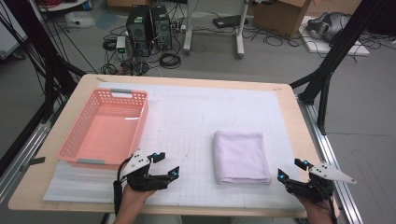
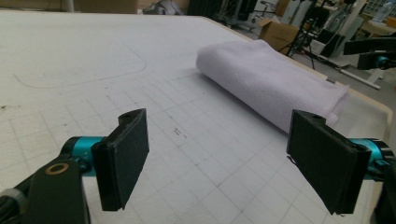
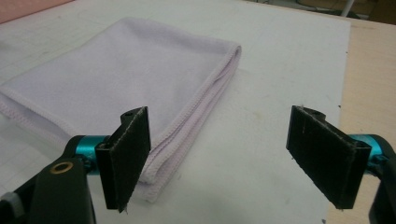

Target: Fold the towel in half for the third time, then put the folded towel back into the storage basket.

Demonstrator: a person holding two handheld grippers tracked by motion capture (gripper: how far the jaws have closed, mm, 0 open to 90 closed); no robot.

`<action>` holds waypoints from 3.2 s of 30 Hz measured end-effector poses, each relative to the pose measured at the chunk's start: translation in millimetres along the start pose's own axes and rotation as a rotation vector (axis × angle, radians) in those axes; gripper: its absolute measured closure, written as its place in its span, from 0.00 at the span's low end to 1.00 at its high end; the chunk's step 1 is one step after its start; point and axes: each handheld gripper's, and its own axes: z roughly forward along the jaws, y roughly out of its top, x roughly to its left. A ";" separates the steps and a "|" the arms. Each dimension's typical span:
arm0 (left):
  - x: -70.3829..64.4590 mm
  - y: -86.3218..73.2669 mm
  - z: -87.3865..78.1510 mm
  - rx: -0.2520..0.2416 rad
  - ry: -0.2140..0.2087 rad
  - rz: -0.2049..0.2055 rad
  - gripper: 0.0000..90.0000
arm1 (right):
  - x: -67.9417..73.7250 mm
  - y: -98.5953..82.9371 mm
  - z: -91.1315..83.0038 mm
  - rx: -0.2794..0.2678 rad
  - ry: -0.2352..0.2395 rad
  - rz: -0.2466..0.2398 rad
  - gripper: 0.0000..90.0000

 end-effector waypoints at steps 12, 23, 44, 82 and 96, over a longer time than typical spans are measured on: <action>-7.3 1.4 5.5 -0.007 0.011 0.037 0.23 | -4.0 -2.4 -0.2 0.009 -0.010 0.002 0.23; -2.6 2.6 28.3 0.056 -0.015 -0.002 0.22 | -5.8 -3.5 0.8 0.024 -0.008 0.008 0.23; -29.0 42.4 125.0 0.174 -0.099 -0.010 0.29 | -7.4 -5.0 3.9 0.046 0.030 0.004 0.23; -45.1 23.4 176.3 0.329 -0.076 -0.075 0.77 | -7.9 -4.7 4.7 0.044 0.044 0.006 0.23; -46.5 37.1 155.4 0.171 -0.200 0.040 0.81 | -7.1 -4.7 3.5 0.039 0.048 0.013 0.23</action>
